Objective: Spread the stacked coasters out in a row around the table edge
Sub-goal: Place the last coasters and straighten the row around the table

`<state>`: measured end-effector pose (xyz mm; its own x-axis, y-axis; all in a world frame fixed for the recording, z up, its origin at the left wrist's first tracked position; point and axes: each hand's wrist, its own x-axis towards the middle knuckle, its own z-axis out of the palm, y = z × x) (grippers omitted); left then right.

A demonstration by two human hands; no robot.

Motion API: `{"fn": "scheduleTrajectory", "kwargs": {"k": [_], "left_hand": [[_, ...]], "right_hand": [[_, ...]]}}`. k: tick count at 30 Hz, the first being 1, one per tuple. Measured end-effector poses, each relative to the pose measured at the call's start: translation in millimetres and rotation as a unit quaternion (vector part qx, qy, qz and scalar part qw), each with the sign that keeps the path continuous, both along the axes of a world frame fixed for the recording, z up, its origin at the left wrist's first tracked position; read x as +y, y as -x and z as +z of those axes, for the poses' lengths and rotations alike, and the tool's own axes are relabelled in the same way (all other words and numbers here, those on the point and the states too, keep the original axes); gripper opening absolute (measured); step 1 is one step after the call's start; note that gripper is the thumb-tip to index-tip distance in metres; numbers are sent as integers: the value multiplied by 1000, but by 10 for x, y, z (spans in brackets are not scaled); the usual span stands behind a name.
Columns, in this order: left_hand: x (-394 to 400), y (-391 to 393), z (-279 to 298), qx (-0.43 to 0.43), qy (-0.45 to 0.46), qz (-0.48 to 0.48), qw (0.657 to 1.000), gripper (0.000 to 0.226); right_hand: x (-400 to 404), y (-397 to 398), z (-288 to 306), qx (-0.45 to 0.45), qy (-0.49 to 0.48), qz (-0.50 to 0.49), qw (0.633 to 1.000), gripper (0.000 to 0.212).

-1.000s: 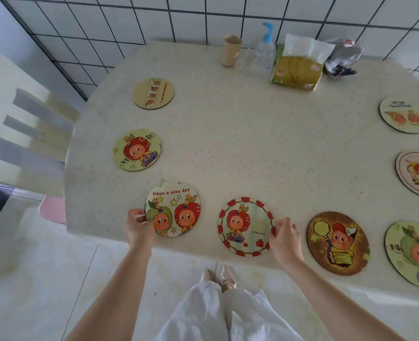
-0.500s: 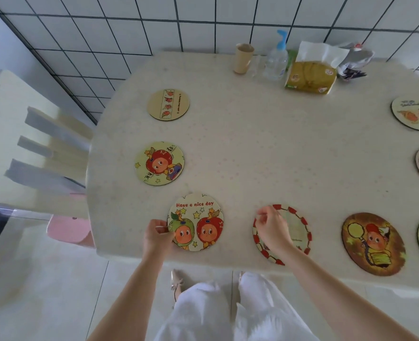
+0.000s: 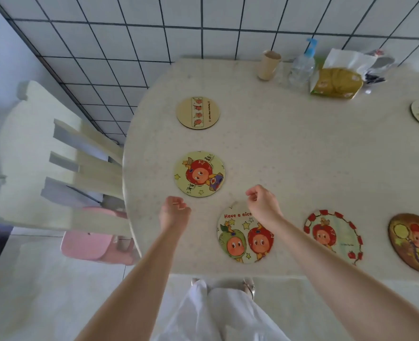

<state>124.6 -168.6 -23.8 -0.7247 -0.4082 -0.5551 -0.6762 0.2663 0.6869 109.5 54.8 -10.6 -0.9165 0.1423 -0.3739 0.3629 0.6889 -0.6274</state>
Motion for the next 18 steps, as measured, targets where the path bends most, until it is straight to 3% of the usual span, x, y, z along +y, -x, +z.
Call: {"fn": "scheduleTrajectory", "kwargs": {"k": [9,13,18], "left_hand": [[-136,437,-105,-21,-103,137,985,49],[-45,524,-101,-16,-111,139,984,18],[7,635,-150,-6,-111,182,977,21]], "right_hand": [[-558,980,18,-47,31,32,998,35],[-644,1346,-80,-62,21,32,997,41],[-661,1565,-221,-90,-13,52,994,40]]}}
